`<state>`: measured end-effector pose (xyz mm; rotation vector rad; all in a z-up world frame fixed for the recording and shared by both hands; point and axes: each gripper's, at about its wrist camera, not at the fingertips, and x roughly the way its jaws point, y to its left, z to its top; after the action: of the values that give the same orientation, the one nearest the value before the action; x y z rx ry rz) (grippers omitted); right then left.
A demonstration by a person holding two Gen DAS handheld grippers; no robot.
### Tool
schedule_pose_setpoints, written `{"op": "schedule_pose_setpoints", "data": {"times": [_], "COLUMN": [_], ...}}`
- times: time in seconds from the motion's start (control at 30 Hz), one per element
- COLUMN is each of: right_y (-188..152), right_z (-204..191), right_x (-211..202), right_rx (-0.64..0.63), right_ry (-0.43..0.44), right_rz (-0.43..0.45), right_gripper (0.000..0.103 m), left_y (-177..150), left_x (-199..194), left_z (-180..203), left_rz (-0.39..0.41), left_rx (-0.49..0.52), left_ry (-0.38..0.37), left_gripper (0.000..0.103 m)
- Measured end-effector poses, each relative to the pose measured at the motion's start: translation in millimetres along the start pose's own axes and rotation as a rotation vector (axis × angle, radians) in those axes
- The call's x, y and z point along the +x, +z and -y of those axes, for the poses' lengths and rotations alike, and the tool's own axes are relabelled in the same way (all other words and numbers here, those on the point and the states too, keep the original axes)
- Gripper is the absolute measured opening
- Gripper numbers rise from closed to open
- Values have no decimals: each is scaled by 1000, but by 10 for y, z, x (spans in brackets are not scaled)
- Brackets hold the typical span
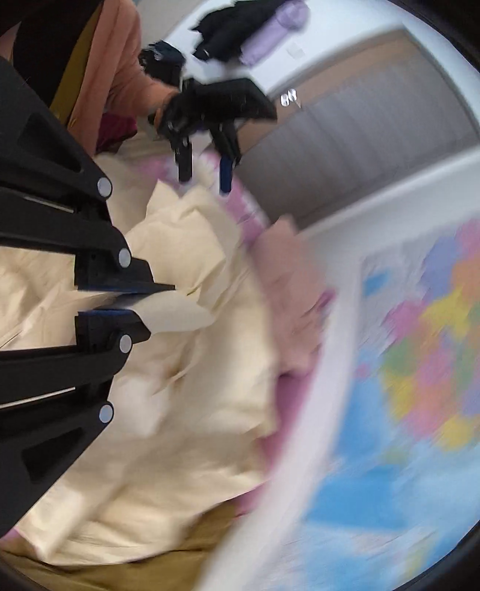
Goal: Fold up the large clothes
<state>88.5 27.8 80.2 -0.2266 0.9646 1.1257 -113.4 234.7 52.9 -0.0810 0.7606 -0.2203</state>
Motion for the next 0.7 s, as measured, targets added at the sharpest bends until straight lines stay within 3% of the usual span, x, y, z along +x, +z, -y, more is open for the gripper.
{"op": "schedule_pose_setpoints", "data": {"times": [0.07,0.17,0.2,0.23,0.37,0.57,0.6,0.67,0.7], "right_y": [-223,-525,-593,-663,-933,-1161,-1186,-1211,-1230], "right_z": [228,465,482,500,522,481,481,458,444], "right_x": [201,261,228,163,-102,16,63,112,106], "right_rx": [57,152,167,173,205,172,168,162,160], "right_ry": [-37,-32,-55,-92,-30,-43,-33,-25,-20], "right_rz": [-62,-59,-41,-9,82,46,38,34,38], "right_gripper": [15,41,73,85,85,85,82,64,50], "left_y": [-46,-138,-168,-185,-121,251,346,503,575], "left_x": [303,613,662,674,476,50,46,166,278], "left_z": [127,206,215,203,35,-328,-377,-401,-408], "left_rz": [-75,-161,-180,-188,-125,30,37,12,-19], "left_rx": [31,43,42,43,2,-73,-78,-64,-58], "left_ry": [-2,-10,-15,-12,-41,10,25,56,67], "left_gripper": [78,78,78,78,78,82,82,82,82]}}
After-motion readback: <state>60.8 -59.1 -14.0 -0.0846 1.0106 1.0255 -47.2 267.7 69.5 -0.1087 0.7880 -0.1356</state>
